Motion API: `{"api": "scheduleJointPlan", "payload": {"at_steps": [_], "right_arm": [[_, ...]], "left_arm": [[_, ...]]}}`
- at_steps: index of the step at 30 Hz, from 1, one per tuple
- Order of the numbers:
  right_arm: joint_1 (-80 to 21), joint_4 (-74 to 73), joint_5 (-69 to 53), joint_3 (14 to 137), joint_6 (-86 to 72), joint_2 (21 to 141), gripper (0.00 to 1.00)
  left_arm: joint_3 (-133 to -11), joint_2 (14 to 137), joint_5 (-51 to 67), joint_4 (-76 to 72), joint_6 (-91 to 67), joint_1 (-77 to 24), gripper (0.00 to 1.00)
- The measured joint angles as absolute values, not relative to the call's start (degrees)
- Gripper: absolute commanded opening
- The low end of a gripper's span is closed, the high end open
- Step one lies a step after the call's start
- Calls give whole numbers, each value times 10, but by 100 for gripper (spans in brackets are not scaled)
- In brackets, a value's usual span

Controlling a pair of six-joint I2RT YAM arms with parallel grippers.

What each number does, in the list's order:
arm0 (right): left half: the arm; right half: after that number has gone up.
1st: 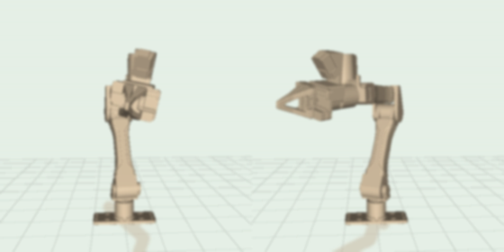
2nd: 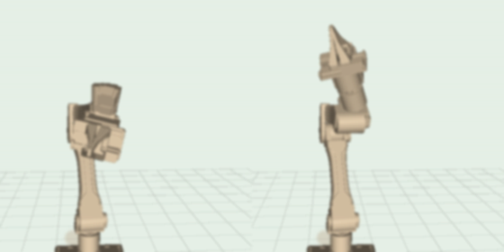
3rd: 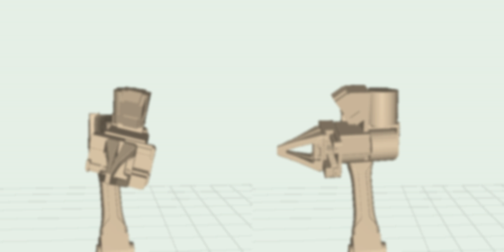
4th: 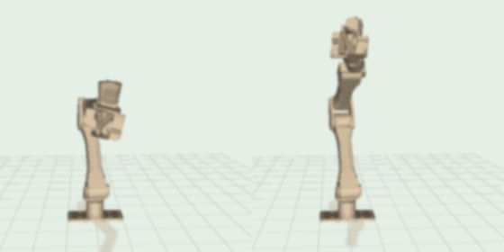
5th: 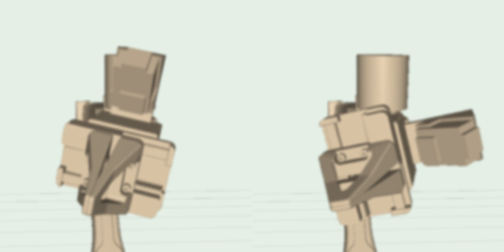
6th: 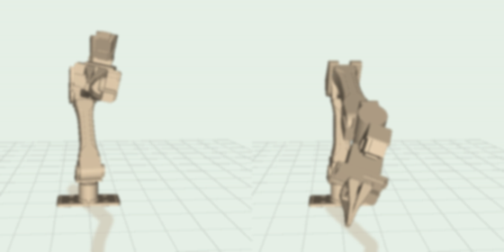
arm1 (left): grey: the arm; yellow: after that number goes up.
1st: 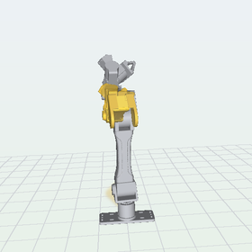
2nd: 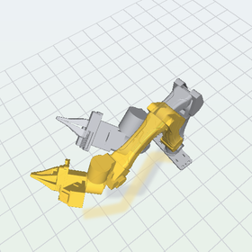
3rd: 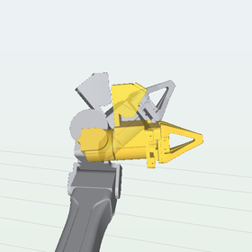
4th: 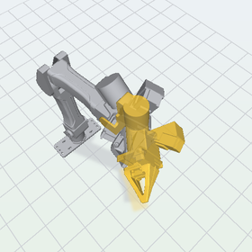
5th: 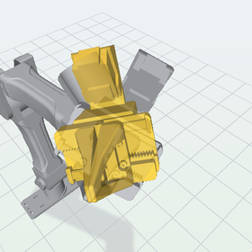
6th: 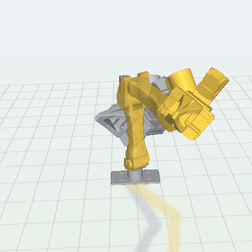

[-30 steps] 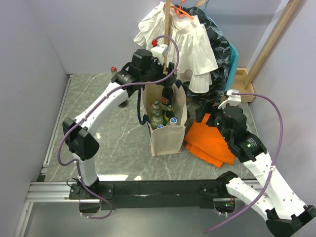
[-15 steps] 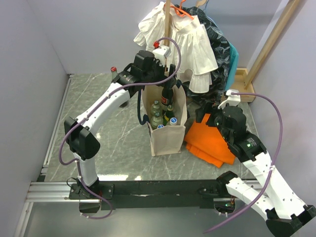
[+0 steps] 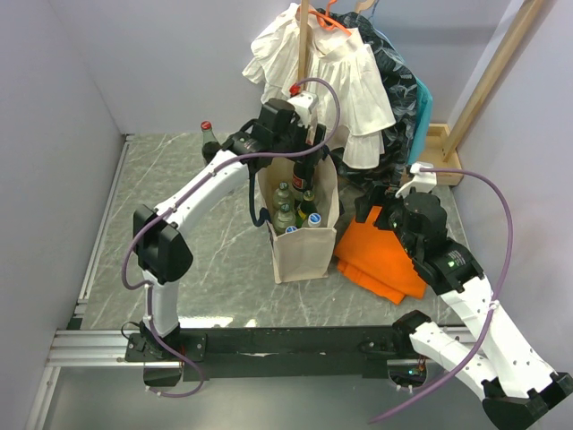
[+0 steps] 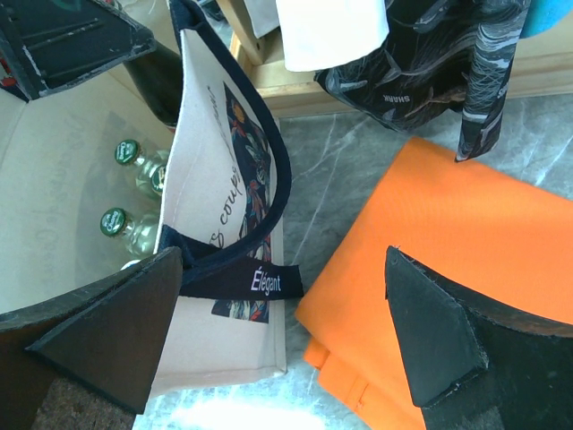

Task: Take the beverage out of the canvas bag
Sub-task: Take out the drink from the canvas bag.

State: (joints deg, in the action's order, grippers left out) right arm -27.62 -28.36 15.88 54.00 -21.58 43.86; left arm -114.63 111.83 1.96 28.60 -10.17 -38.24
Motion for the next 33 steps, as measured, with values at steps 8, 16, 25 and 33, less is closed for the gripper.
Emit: {"api": "scheduleJointPlan", "payload": {"at_steps": [8, 16, 25, 33], "right_arm": [[-276, -284, 159, 540, -215, 439, 100], [-276, -284, 159, 540, -214, 441, 100], [-276, -284, 161, 540, -213, 441, 100], [-276, -284, 162, 540, -213, 442, 100]], "left_arm": [[-1147, 1120, -10, 282, -103, -384, 87], [-1148, 1121, -19, 281, -102, -384, 76], [-1149, 1125, -25, 282, -102, -384, 71], [-1156, 1135, -25, 276, -102, -384, 69]]}}
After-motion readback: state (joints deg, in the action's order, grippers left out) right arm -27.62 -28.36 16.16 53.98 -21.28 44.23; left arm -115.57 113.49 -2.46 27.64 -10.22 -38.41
